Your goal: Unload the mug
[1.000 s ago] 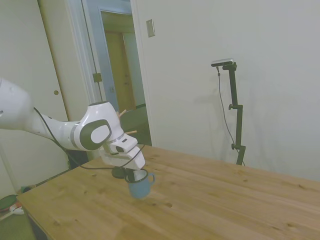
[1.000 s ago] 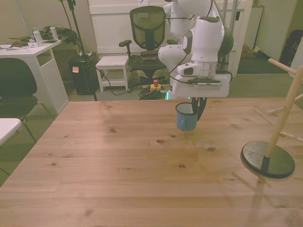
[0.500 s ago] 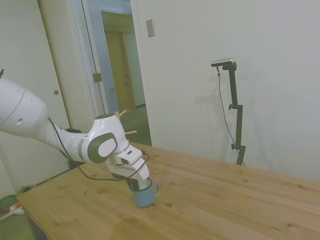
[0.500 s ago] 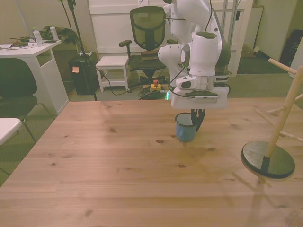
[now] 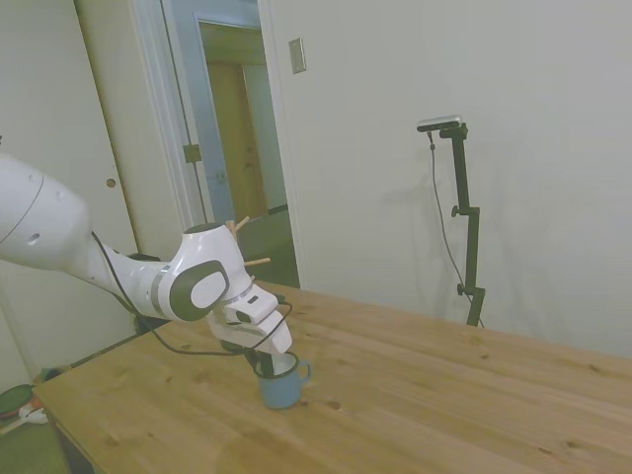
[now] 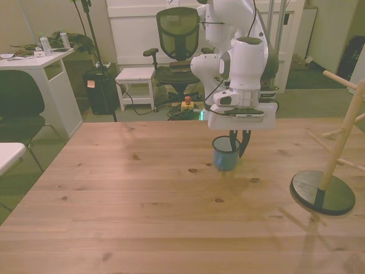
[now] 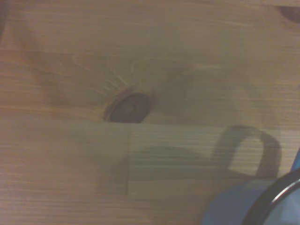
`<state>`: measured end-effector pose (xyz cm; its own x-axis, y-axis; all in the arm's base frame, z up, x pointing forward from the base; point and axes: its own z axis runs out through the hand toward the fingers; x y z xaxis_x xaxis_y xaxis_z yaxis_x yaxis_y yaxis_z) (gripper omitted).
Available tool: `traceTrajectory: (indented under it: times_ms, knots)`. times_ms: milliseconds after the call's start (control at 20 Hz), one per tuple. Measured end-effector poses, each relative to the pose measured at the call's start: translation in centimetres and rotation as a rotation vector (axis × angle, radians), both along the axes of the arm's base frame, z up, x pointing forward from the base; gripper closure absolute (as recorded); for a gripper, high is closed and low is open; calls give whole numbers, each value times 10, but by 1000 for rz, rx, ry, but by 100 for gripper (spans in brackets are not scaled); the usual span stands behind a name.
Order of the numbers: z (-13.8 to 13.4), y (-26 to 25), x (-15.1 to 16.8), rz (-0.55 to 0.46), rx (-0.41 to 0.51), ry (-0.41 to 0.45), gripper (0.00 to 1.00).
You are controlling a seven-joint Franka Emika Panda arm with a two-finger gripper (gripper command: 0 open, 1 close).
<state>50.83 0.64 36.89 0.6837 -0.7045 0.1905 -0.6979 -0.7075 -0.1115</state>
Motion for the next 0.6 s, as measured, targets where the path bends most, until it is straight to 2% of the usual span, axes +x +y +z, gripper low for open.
traceTrajectory:
  times_ms: [150,250,400,600]
  knots:
    - [11,-2,-5,-5,-4,8,0]
    - [28,-2,-14,-9,-12,23,0]
    - [66,-3,-35,-12,-28,5,0]
    - [120,6,-56,-5,-43,-64,0]
